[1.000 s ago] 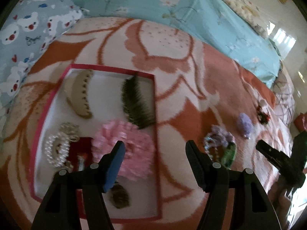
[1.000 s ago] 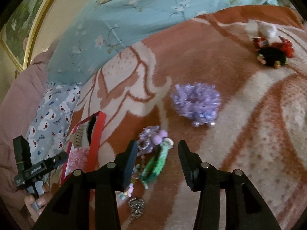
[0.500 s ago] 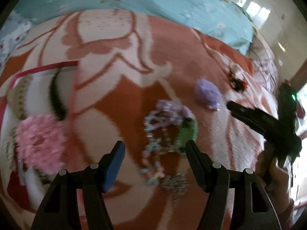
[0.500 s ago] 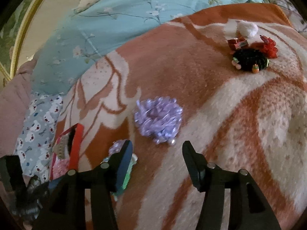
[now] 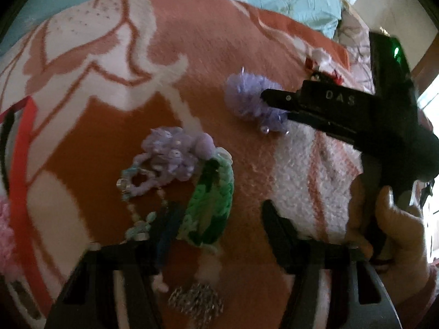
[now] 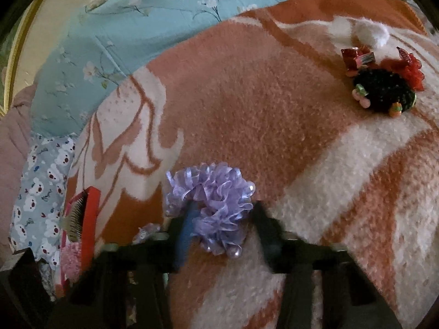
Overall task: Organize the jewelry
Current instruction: 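Grasp the lilac ruffled scrunchie with the right tool while the left tool grasps the green beaded bracelet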
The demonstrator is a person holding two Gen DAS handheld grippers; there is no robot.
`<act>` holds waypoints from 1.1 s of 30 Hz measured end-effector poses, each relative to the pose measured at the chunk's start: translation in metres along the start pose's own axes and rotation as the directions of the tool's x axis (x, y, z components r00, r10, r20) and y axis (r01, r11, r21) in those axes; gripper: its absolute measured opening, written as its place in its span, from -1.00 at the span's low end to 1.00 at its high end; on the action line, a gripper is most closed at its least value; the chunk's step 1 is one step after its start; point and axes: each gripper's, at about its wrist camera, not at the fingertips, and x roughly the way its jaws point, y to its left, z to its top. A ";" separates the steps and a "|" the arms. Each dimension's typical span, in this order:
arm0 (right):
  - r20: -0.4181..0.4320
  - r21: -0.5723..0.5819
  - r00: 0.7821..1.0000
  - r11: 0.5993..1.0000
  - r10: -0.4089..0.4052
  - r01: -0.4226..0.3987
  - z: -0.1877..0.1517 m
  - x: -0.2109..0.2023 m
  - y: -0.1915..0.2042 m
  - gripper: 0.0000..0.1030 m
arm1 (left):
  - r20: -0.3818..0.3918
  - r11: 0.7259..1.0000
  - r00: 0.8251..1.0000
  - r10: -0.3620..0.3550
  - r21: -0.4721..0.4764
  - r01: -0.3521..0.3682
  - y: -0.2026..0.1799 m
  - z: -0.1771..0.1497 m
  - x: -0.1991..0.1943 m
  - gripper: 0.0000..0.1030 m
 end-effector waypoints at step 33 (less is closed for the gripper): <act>0.038 -0.059 0.986 0.985 0.164 -0.161 -0.067 -0.068 0.067 -0.76 | 0.223 0.981 0.974 -0.030 -0.183 0.072 0.076 -0.072 -0.142 -0.80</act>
